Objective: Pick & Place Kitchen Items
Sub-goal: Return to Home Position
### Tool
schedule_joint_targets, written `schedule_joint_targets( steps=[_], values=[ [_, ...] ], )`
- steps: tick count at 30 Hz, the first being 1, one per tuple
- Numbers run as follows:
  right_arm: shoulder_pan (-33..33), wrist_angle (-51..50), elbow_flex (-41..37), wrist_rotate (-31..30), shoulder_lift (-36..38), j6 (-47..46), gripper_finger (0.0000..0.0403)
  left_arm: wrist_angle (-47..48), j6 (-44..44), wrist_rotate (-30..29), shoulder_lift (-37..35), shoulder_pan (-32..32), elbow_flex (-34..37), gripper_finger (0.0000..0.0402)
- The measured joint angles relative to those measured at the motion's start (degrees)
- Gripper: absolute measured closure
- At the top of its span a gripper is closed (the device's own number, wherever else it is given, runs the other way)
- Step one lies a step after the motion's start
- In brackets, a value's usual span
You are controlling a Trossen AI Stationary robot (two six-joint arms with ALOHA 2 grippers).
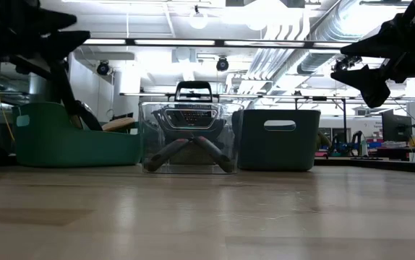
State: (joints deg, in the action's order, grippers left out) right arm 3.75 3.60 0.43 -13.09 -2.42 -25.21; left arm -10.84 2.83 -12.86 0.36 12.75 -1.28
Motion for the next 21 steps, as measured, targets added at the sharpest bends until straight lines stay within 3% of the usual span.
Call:
schedule_joint_targets(
  steps=[5,10,21],
  values=[
    [0.0,0.0,0.0,0.0,0.0,0.0,0.0135,4.5,-3.0,-3.9,0.0,0.0,0.1,0.0218],
    [0.0,0.0,0.0,0.0,0.0,0.0,0.0135,8.7,-2.6,-4.0,0.0,0.0,0.1,0.0218],
    [0.0,0.0,0.0,0.0,0.0,0.0,0.0135,7.6,-2.6,-3.2,0.6,0.0,0.1,0.0218]
  ],
)
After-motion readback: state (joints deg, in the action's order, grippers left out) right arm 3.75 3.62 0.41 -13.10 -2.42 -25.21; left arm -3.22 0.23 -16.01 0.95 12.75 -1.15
